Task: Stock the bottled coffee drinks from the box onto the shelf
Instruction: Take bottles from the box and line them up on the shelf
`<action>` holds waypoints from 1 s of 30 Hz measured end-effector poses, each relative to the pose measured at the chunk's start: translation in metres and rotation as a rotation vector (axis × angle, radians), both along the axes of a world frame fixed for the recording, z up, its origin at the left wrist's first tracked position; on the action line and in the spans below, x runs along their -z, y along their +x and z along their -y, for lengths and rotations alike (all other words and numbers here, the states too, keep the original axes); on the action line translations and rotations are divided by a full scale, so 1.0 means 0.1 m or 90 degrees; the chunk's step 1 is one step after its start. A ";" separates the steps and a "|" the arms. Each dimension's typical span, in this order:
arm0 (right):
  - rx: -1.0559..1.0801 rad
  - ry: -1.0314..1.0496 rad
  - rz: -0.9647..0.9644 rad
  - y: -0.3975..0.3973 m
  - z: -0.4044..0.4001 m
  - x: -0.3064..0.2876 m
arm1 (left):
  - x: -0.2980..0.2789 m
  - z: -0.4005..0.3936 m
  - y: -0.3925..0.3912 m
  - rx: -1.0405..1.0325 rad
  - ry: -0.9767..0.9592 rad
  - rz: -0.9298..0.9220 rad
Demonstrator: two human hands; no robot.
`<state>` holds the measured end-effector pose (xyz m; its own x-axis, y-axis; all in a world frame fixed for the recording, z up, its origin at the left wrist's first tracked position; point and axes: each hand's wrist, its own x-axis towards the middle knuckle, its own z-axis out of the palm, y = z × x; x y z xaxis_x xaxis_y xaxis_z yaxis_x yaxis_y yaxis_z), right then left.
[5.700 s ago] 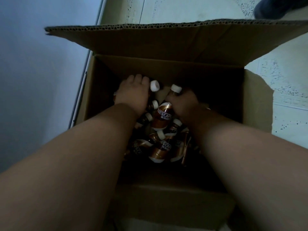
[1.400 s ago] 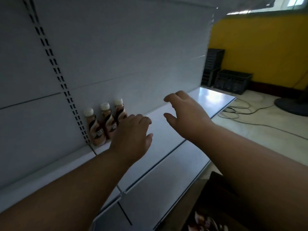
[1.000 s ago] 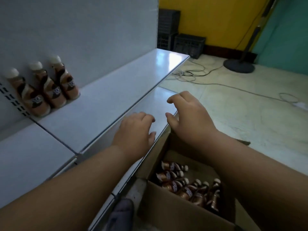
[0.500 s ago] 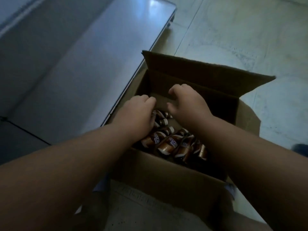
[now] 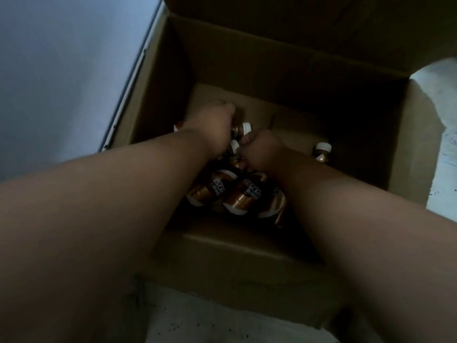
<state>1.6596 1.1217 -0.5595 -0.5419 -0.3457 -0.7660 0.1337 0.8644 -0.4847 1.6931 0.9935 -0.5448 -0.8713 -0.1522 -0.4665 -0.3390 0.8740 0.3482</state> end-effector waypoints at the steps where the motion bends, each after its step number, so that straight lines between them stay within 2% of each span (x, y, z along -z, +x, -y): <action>1: 0.024 -0.018 0.037 -0.01 0.02 0.03 | 0.06 0.00 -0.06 0.019 0.016 0.024; 5: 0.210 -0.062 0.169 0.00 0.07 0.04 | 0.20 0.07 -0.28 0.083 0.055 0.155; 7: 0.261 -0.096 0.181 0.03 0.08 0.07 | 0.20 0.12 -0.37 0.117 0.046 0.185; 10: 0.281 -0.126 0.132 0.09 0.10 0.13 | 0.16 0.19 -0.43 0.148 0.029 0.202; 13: 0.283 -0.168 0.134 0.14 0.17 0.16 | 0.11 0.22 -0.45 0.138 0.015 0.191; 17: 0.349 -0.178 0.133 0.17 0.19 0.16 | 0.03 0.26 -0.40 0.076 0.063 0.179; 22: 0.342 -0.188 0.092 0.22 0.10 0.00 | -0.11 0.26 -0.20 0.026 0.066 0.074; 26: 0.345 -0.184 0.038 0.15 -0.06 -0.43 | -0.55 0.24 0.02 -0.030 0.086 -0.003; 30: 0.287 -0.153 -0.015 0.04 -0.23 -1.17 | -1.26 0.06 0.24 -0.048 0.087 -0.042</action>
<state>1.6631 1.1444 -0.4428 -0.6937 -0.2393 -0.6793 0.4539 0.5870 -0.6703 1.7170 0.9880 -0.4189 -0.8891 -0.1582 -0.4296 -0.3750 0.7898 0.4854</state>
